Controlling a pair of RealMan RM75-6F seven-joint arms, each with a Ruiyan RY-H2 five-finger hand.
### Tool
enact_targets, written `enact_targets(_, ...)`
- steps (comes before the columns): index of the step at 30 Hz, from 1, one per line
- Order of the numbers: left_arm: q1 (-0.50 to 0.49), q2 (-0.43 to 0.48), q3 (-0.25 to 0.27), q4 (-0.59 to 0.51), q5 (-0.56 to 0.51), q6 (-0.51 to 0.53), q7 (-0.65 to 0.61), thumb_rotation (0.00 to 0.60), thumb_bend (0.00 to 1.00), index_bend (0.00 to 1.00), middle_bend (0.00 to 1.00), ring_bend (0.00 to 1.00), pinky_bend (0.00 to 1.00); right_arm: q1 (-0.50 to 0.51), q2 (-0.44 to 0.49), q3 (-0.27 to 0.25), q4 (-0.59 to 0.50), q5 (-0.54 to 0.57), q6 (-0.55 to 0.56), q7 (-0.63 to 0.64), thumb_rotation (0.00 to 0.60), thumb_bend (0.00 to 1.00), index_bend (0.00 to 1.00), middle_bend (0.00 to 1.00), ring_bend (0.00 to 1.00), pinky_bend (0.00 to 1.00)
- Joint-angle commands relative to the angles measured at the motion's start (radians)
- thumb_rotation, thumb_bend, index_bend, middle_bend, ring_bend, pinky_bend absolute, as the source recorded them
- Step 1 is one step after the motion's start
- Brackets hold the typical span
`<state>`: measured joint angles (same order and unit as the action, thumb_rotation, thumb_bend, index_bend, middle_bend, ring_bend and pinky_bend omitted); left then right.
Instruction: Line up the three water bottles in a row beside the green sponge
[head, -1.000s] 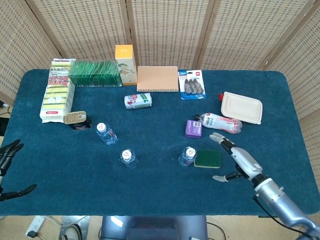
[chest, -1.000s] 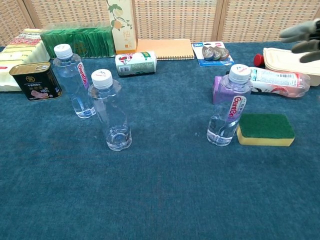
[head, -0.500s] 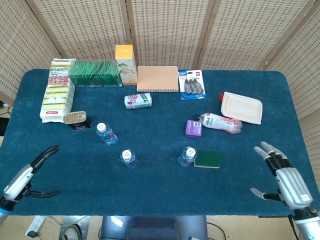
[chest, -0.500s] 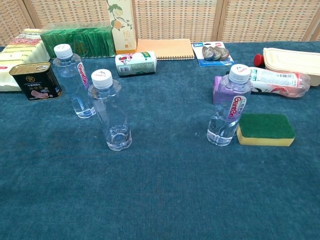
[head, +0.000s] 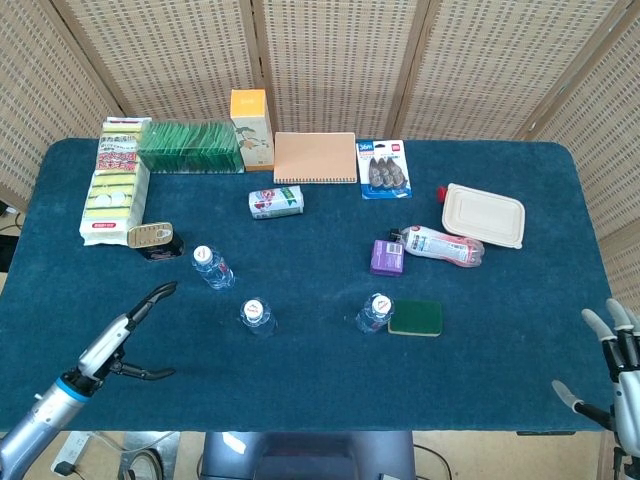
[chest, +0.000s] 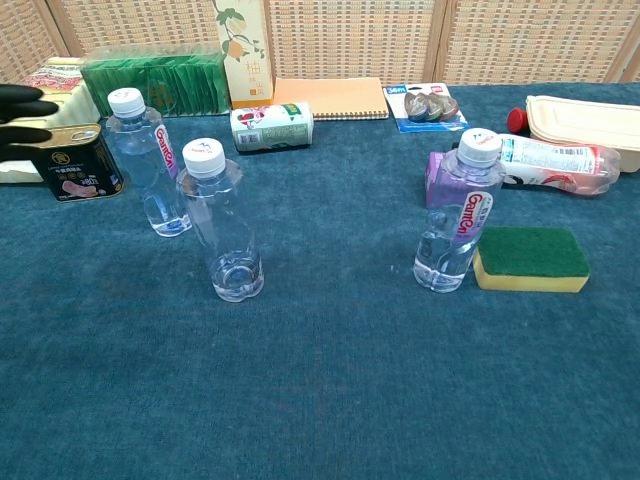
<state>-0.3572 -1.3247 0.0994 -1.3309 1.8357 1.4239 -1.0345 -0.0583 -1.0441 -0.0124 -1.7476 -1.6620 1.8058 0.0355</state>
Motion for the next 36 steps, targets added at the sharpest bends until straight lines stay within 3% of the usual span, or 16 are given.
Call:
enact_targets(1,-0.035,-0.041,-0.014,-0.016,-0.048,-0.067,0.021,0.600,0.11,0.00,0.00,0.00,0.00,-0.006,0.003,0.008,0.015,-0.009,0.009,0.049,0.600,0.00,0.14,0.02,0.00,0.00)
enact_targets(13,-0.135,-0.208,-0.080,-0.013,-0.138,-0.197,0.093,0.600,0.11,0.00,0.00,0.00,0.00,-0.006,0.034,0.015,0.009,-0.033,-0.008,0.132,0.600,0.00,0.14,0.02,0.00,0.00)
enact_targets(20,-0.161,-0.322,-0.099,0.045,-0.199,-0.255,0.122,0.600,0.13,0.00,0.00,0.00,0.02,-0.012,0.043,0.015,0.009,-0.045,-0.004,0.161,0.600,0.00,0.15,0.02,0.00,0.00)
enact_targets(26,-0.184,-0.397,-0.128,0.087,-0.233,-0.271,0.154,0.600,0.17,0.00,0.00,0.00,0.11,-0.017,0.050,0.020,0.010,-0.051,0.003,0.189,0.600,0.00,0.15,0.03,0.00,0.00)
enact_targets(30,-0.194,-0.436,-0.148,0.099,-0.268,-0.293,0.212,0.600,0.21,0.01,0.02,0.03,0.25,-0.019,0.052,0.021,0.013,-0.054,0.006,0.199,0.600,0.00,0.15,0.03,0.00,0.00)
enact_targets(33,-0.206,-0.461,-0.155,0.103,-0.289,-0.320,0.249,0.600,0.24,0.07,0.09,0.09,0.30,-0.021,0.055,0.023,0.014,-0.057,0.009,0.211,0.600,0.00,0.15,0.03,0.00,0.00)
enact_targets(36,-0.208,-0.493,-0.164,0.119,-0.306,-0.322,0.291,0.600,0.28,0.19,0.21,0.18,0.37,-0.024,0.057,0.026,0.017,-0.058,0.016,0.220,0.600,0.00,0.15,0.03,0.00,0.00)
